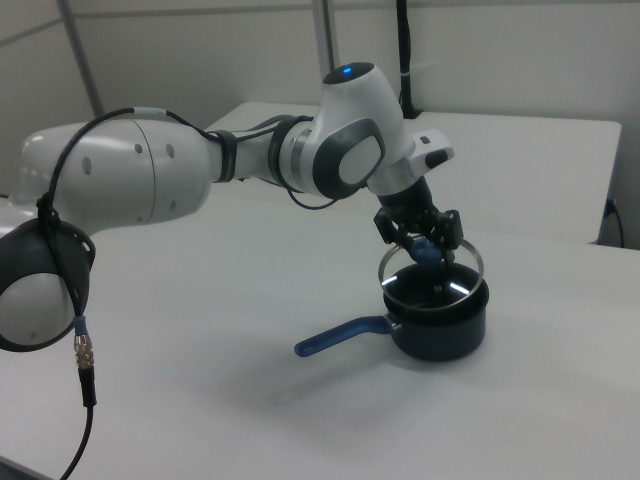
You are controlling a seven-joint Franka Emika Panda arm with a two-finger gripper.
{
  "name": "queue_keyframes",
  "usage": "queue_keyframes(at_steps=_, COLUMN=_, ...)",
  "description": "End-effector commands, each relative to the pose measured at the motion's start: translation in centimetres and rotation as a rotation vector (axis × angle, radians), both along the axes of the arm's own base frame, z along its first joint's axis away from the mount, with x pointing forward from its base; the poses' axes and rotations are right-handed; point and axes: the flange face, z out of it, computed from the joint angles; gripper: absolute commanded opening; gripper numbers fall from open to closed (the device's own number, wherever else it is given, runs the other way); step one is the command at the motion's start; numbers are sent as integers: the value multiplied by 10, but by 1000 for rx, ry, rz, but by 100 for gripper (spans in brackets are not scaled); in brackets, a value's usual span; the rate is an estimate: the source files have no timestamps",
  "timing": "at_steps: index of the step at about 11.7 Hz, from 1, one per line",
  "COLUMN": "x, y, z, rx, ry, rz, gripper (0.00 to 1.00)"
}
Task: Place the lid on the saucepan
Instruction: 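Lower the lid onto the saucepan and open the gripper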
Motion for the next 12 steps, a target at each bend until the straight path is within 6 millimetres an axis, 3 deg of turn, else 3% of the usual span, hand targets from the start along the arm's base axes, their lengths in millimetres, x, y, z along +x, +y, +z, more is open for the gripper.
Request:
queue_keyframes(at_steps=1, x=0, y=-2, z=-4, rx=-48, ry=56, rz=43, gripper=47)
queue_keyframes(at_steps=4, x=-4, y=0, z=-18, rx=-68, ry=115, rz=78, gripper=47)
queue_keyframes(at_steps=5, x=-5, y=1, z=-22, rx=-68, ry=124, rz=78, gripper=53)
queue_keyframes(at_steps=6, x=-5, y=1, z=-23, rx=-68, ry=123, rz=76, gripper=61)
queue_keyframes(at_steps=8, x=-6, y=-1, z=-23, rx=-66, ry=119, rz=69, gripper=100)
queue_keyframes(at_steps=9, x=-6, y=-2, z=-21, rx=-64, ry=113, rz=56, gripper=100)
queue_keyframes(at_steps=10, x=-7, y=-1, z=-15, rx=-57, ry=99, rz=33, gripper=100)
queue_keyframes(at_steps=11, x=-9, y=1, z=3, rx=-54, ry=70, rz=5, gripper=100)
queue_keyframes(at_steps=12, x=-16, y=8, z=36, rx=-55, ry=34, rz=-10, gripper=100)
